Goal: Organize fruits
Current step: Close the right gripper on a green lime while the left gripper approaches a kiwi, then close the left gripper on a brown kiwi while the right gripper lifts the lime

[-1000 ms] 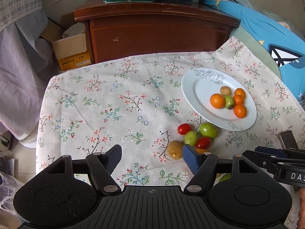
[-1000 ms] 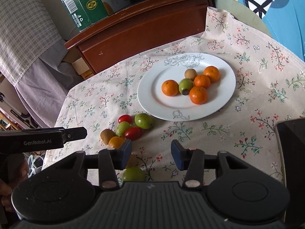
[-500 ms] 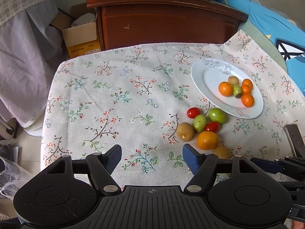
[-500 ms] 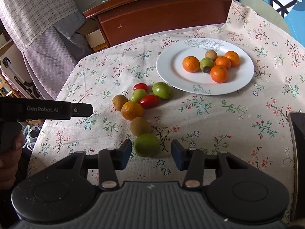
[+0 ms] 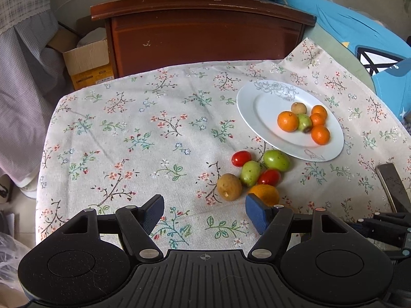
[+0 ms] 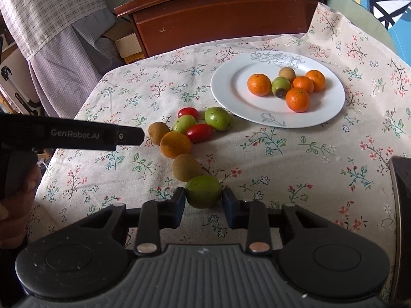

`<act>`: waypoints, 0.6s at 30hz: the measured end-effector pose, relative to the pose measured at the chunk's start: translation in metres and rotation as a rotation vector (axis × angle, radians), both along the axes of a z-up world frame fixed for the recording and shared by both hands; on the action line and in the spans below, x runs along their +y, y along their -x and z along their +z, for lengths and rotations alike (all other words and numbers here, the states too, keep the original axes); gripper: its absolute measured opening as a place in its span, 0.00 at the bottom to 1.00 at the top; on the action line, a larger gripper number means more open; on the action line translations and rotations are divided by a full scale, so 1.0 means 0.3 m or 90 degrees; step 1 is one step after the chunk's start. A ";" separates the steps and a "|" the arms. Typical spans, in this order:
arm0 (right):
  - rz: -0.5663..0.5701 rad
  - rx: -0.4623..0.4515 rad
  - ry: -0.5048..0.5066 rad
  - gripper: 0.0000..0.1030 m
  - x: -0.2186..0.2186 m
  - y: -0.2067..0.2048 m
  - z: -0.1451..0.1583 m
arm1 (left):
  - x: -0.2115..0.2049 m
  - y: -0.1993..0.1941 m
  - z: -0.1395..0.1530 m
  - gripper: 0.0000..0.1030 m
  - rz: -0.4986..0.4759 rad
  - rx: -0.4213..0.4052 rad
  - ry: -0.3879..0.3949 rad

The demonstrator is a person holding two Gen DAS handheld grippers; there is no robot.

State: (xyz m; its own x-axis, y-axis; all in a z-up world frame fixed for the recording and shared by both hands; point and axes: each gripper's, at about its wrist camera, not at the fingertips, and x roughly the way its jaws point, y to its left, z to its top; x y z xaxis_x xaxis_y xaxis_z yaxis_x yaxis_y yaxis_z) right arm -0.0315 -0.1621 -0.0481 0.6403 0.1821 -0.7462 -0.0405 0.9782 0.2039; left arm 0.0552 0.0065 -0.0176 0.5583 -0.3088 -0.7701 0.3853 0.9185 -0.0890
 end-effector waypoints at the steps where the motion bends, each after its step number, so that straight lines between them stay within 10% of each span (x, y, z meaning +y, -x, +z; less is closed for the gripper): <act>1: -0.014 0.001 -0.003 0.31 -0.014 -0.002 0.006 | -0.002 0.008 0.004 0.68 -0.011 -0.001 0.003; 13: -0.140 -0.038 -0.032 0.31 -0.162 -0.012 0.082 | -0.119 0.072 -0.047 0.65 -0.089 0.045 0.058; 18: -0.160 -0.035 -0.039 0.31 -0.183 -0.017 0.081 | -0.164 0.079 -0.069 0.46 -0.090 0.047 0.075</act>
State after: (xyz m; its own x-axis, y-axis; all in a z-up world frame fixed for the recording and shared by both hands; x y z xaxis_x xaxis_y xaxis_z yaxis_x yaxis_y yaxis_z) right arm -0.0266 -0.2170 -0.0238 0.7110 0.0561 -0.7010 0.1893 0.9448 0.2676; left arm 0.0314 -0.0427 -0.0383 0.4471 -0.4702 -0.7609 0.4978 0.8376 -0.2251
